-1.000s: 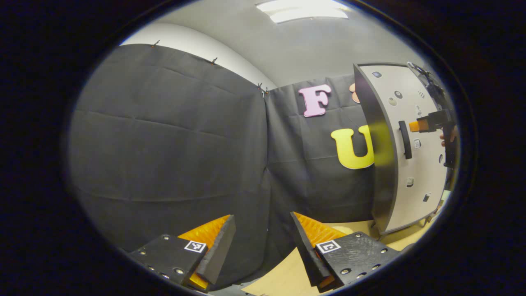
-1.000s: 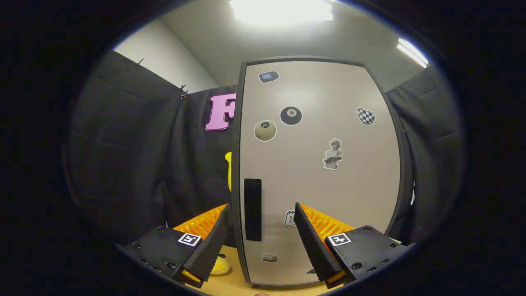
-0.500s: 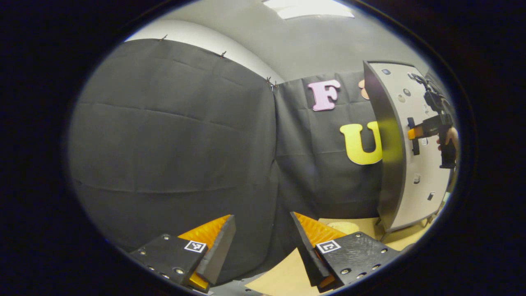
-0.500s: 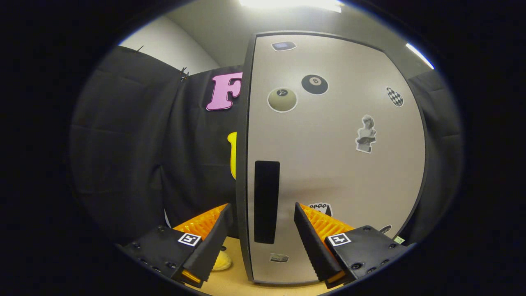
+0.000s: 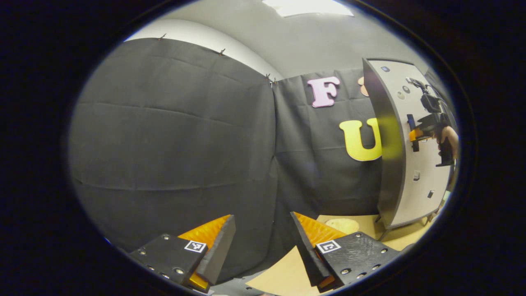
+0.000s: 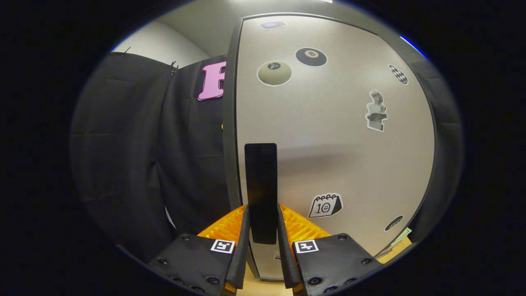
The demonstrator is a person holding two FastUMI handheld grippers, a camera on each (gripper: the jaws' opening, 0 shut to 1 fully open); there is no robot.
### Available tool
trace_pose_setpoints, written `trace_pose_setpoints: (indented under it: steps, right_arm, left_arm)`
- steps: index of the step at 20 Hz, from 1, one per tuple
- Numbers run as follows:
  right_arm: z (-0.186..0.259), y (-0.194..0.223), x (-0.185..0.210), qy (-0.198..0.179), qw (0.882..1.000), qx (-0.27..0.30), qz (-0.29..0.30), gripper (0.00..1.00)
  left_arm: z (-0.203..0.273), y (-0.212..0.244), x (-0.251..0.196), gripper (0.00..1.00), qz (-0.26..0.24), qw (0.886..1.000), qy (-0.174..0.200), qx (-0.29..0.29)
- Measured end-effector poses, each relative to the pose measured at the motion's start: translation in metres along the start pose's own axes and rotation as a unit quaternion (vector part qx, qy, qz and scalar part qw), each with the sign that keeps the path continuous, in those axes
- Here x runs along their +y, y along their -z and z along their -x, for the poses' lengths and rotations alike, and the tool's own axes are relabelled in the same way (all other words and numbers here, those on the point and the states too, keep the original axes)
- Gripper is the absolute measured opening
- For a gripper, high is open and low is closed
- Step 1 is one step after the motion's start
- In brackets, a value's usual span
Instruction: Open the cabinet door with the right hand, grasp the bottle in the cabinet with the left hand and place it on the coaster, then close the cabinet door with the right hand.
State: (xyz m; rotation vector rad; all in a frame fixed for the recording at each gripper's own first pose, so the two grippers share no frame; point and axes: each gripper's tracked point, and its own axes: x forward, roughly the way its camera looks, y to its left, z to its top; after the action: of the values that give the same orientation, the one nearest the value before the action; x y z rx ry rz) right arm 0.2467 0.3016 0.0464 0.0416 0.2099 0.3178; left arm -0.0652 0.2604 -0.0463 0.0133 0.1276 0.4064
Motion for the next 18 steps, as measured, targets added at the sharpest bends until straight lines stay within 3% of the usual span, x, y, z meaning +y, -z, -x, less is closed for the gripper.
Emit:
trace_pose_setpoints:
  steps: [1,3,4,8,18]
  right_arm:
    - [-0.001,0.001,0.0,0.001,1.0,0.004,0.002,0.39]
    - [0.001,0.002,0.0,0.004,1.0,0.014,0.002,0.26]
    - [0.001,0.001,0.0,0.004,1.0,0.02,0.007,0.24]
    - [0.005,0.003,0.0,-0.012,0.999,0.034,-0.02,0.26]
    - [0.035,0.003,-0.001,-0.041,0.998,0.033,-0.021,0.26]
  left_arm:
    - [0.0,0.0,-0.001,0.79,0.002,1.0,0.004,0.002]
    - [0.001,-0.002,-0.001,0.79,0.004,1.0,0.012,0.003]
    - [0.001,-0.002,-0.001,0.79,0.005,1.0,0.018,0.001]
    - [-0.004,-0.004,-0.002,0.81,0.005,0.999,0.043,-0.015]
    - [-0.012,0.005,-0.024,0.79,0.019,0.992,0.121,-0.012]
